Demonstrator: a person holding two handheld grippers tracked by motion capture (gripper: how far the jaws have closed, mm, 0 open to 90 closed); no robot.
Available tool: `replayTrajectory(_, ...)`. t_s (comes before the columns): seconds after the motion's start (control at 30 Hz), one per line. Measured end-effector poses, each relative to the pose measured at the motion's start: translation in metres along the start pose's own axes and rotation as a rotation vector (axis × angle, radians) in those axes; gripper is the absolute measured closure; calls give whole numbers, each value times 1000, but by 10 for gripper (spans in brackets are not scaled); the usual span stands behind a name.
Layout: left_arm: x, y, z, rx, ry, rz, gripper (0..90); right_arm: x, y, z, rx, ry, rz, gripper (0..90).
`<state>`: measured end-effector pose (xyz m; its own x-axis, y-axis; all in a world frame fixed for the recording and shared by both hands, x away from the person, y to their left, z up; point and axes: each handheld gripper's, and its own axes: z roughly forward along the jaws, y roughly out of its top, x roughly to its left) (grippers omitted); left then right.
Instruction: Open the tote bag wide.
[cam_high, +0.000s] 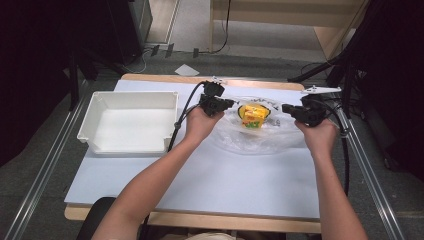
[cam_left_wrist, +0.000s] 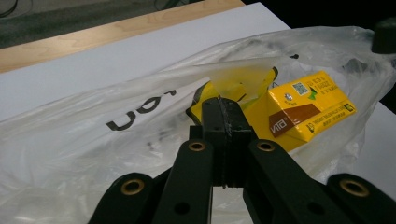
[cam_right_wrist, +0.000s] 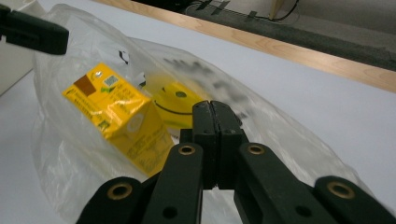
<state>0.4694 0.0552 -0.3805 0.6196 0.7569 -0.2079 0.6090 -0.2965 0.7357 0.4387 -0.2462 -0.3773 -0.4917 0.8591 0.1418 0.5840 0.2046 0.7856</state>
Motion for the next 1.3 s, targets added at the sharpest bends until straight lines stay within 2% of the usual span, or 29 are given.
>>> replayTrajectory(0.17, -5, -7, 11, 9, 4, -12, 900, 0, 14, 23, 2, -11, -24, 900)
replayTrajectory(0.3, -6, -14, 21, 20, 17, -15, 900, -4, 25, 46, -11, -5, -19, 900)
replayTrajectory(0.37, -5, -18, 26, 30, 15, -19, 900, -6, 26, 56, 3, -9, -10, 900)
replayTrajectory(0.43, -5, -21, 29, 38, 18, -24, 900, -8, 24, 67, 30, -9, -14, 900)
replayTrajectory(0.7, -2, -40, 41, 69, 9, -57, 900, -3, 8, 91, 93, 0, -27, 900)
replayTrajectory(0.9, -2, -58, 46, 76, -25, -100, 900, -8, 3, 106, 126, -2, -13, 900)
replayTrajectory(1.13, -3, -77, 51, 109, -39, -99, 900, -16, -7, 128, 177, 3, 39, 900)
replayTrajectory(1.3, -6, -84, 50, 105, -58, -97, 900, -16, -10, 137, 179, -7, 46, 900)
